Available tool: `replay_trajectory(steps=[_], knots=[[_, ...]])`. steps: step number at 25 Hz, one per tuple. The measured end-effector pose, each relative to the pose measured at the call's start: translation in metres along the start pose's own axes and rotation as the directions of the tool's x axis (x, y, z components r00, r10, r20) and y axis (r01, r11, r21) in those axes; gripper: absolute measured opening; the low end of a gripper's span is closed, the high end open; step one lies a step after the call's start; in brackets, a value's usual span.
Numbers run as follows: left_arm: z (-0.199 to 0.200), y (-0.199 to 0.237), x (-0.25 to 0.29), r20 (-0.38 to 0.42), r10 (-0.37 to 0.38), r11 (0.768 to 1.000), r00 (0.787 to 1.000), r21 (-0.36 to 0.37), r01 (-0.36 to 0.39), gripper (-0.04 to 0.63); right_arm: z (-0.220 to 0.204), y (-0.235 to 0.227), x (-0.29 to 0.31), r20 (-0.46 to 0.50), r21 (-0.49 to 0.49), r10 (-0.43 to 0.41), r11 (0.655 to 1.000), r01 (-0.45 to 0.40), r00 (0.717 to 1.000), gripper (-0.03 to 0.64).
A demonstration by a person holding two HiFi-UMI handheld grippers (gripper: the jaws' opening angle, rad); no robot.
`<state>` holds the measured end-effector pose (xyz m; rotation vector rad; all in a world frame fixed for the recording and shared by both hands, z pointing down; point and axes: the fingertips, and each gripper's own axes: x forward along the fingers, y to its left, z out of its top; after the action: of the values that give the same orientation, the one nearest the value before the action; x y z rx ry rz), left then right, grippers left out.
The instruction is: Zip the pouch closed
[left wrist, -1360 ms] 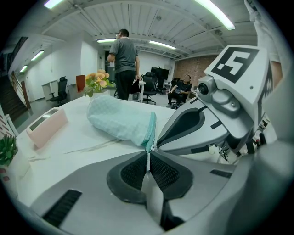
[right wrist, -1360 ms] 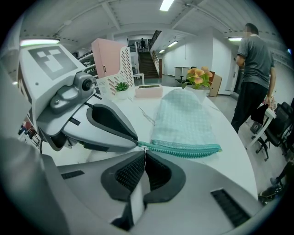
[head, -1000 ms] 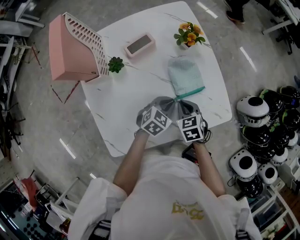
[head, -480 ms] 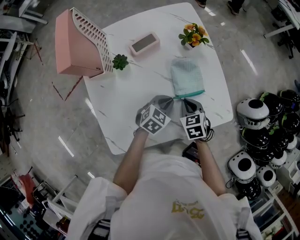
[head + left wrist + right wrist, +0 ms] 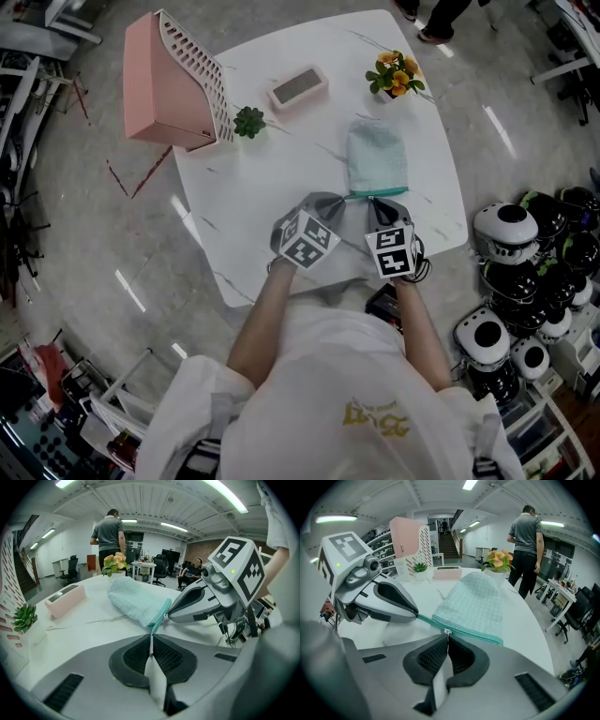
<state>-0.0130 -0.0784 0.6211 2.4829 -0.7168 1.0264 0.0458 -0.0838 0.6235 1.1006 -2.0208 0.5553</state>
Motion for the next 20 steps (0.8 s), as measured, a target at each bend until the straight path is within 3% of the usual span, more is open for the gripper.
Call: replay_trajectory(steps=[20], knots=[[-0.012,0.02,-0.009,-0.012,0.034,0.998,0.999,-0.044,-0.034,0.038,-0.008,-0.014,0.002,-0.028,0.018,-0.04,0.999,0.041,0.999,0.017]])
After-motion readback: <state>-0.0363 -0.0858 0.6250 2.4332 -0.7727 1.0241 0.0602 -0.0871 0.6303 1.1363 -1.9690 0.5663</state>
